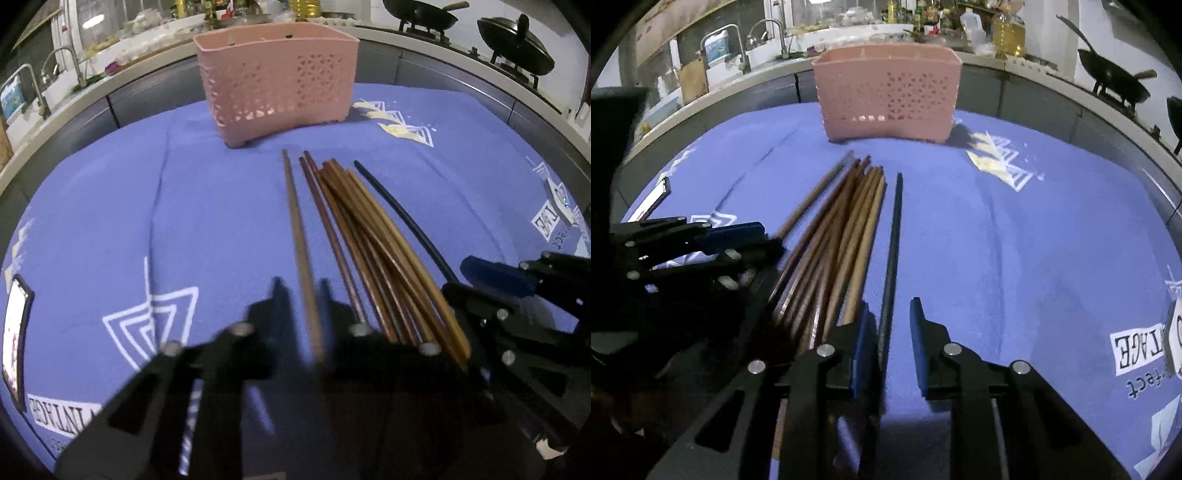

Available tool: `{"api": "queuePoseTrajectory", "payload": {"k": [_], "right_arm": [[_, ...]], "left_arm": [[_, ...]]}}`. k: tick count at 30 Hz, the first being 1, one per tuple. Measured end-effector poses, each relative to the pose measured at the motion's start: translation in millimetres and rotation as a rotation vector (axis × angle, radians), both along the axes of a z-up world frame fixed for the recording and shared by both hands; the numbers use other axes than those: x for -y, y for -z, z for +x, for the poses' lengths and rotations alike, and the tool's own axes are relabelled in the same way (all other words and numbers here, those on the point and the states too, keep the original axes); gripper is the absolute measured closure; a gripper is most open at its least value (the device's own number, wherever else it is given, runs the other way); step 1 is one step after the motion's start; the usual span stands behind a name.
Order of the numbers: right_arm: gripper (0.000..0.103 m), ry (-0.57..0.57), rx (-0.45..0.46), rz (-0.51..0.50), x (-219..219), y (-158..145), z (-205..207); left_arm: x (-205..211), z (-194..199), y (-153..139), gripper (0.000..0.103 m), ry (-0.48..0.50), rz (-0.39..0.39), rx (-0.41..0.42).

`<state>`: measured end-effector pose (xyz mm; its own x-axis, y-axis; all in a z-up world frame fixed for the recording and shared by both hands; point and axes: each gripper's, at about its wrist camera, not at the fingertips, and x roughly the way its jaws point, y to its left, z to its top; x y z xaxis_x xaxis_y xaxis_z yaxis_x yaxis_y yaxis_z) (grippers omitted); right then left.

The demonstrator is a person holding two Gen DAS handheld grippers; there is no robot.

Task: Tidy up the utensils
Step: 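Close the left tool on one chopstick while the right tool grasps another, then carry both chopsticks over the pink holder and open both tools to drop them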

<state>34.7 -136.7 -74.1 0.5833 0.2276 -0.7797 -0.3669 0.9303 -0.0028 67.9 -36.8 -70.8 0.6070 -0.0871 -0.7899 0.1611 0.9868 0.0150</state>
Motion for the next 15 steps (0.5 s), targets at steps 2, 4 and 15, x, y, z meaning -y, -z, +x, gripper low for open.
{"api": "queuePoseTrajectory", "payload": {"k": [2,4,15], "right_arm": [[0.08,0.011,0.0,-0.003,4.2,0.0,1.1],[0.08,0.028,-0.005,0.004,11.3,-0.1,2.5],[0.08,-0.045,-0.102,0.01,8.4,-6.7,55.1]], "left_arm": [[-9.6,-1.3,-0.9,0.096,-0.001,-0.033,-0.009],[-17.2,-4.8,-1.0,0.096,-0.006,-0.043,-0.016],[-17.0,29.7,-3.9,0.073,0.032,0.007,-0.037]]}}
